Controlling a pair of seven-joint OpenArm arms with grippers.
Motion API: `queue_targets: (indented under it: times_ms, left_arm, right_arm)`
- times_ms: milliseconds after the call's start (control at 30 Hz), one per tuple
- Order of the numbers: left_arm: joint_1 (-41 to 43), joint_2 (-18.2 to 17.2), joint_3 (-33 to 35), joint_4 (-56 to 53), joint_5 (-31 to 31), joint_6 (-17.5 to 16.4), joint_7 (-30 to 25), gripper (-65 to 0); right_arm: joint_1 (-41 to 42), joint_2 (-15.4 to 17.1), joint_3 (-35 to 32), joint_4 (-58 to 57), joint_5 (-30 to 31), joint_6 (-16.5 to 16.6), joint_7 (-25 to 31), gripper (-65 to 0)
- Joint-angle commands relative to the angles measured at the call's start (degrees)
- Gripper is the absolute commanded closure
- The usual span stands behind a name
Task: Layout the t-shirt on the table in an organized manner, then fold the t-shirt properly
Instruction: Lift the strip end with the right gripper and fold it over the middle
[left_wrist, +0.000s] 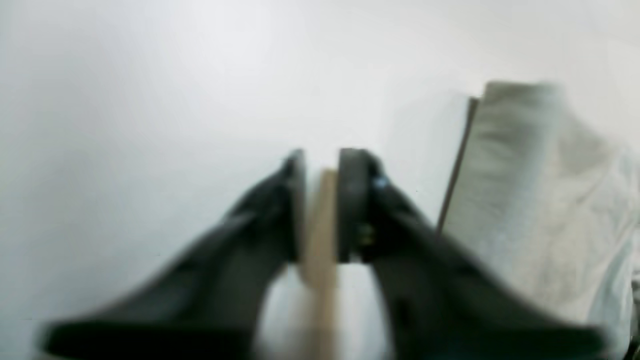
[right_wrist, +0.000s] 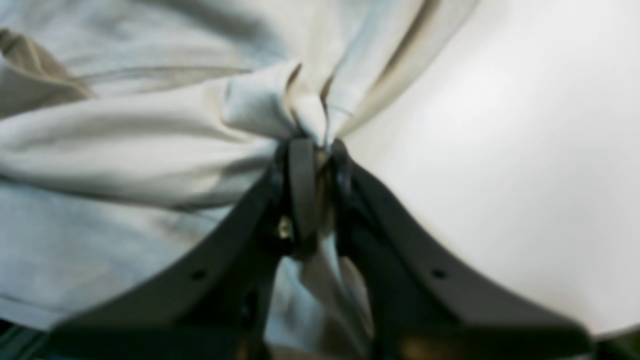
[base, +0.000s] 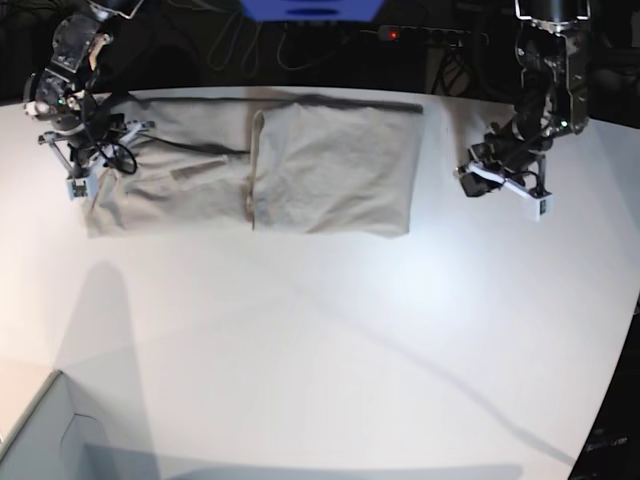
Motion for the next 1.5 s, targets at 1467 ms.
queue_targets:
  times_ms: [1467]
  left_arm:
    - [-5.9,4.2,9.1,-3.2,7.6,-0.1,1.8,-0.1]
  right_arm:
    - [-3.7,-5.6,-52.3,11.7,0.7,0.3,1.9,0.0]
